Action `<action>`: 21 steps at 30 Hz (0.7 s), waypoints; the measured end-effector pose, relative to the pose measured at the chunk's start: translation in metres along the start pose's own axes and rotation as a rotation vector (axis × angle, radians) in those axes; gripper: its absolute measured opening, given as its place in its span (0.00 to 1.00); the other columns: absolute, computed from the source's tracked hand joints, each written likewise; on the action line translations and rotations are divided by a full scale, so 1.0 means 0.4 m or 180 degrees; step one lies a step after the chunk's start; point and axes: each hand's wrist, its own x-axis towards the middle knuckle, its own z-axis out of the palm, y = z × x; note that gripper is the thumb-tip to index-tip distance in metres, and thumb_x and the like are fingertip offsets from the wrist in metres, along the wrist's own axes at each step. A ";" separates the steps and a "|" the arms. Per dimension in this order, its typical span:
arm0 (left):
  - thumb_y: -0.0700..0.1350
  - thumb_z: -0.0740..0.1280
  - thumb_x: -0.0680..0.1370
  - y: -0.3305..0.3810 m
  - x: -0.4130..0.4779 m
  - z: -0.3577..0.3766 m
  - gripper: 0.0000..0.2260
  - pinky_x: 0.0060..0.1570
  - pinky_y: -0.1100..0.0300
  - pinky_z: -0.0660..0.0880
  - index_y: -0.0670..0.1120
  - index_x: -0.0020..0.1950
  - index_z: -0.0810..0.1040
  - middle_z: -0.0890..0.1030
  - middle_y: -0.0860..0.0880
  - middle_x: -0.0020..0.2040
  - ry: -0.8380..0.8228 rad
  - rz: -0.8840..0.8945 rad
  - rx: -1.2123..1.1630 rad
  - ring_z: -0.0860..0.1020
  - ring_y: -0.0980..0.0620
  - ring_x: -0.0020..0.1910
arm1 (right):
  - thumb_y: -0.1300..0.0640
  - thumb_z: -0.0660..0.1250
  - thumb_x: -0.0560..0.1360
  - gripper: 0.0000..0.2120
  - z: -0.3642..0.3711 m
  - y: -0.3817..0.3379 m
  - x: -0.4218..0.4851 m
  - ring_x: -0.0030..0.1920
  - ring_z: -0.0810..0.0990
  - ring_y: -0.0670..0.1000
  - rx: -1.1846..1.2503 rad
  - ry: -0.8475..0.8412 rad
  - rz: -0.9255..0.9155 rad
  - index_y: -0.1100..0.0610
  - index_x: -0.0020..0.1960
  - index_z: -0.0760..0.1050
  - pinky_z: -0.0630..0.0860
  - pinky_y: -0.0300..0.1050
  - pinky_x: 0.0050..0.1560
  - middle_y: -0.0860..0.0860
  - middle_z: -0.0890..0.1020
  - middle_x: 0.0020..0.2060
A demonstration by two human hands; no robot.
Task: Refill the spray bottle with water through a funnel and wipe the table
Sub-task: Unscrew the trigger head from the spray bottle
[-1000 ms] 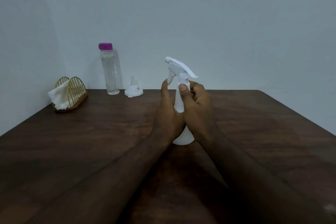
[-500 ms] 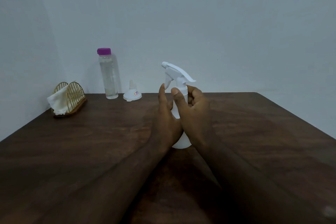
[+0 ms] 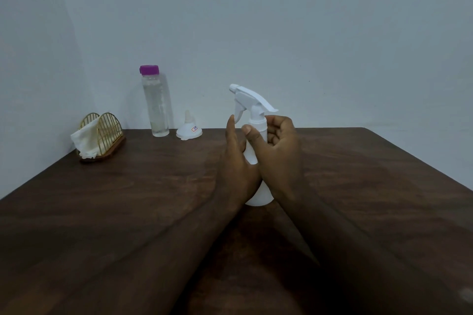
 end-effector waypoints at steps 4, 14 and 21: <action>0.63 0.62 0.72 -0.015 0.002 0.004 0.39 0.34 0.74 0.70 0.53 0.78 0.49 0.78 0.73 0.37 0.0108 -0.0029 0.0214 0.76 0.74 0.41 | 0.54 0.65 0.80 0.08 -0.013 0.000 0.000 0.40 0.86 0.52 0.0015 -0.0275 -0.0161 0.56 0.55 0.79 0.83 0.58 0.46 0.53 0.85 0.39; 0.62 0.62 0.72 -0.016 0.000 0.005 0.40 0.36 0.78 0.68 0.50 0.79 0.49 0.78 0.64 0.38 0.0151 -0.0009 0.0153 0.75 0.77 0.41 | 0.52 0.67 0.79 0.08 -0.010 0.000 0.004 0.42 0.86 0.52 -0.0007 -0.0234 -0.0049 0.55 0.56 0.77 0.82 0.58 0.48 0.52 0.85 0.41; 0.58 0.69 0.72 -0.012 0.002 0.004 0.42 0.39 0.79 0.69 0.49 0.79 0.51 0.79 0.64 0.40 0.0180 0.0049 0.0203 0.75 0.75 0.43 | 0.53 0.74 0.74 0.13 -0.012 -0.013 0.014 0.44 0.85 0.46 -0.0066 -0.0078 0.0054 0.53 0.56 0.74 0.82 0.42 0.45 0.49 0.85 0.45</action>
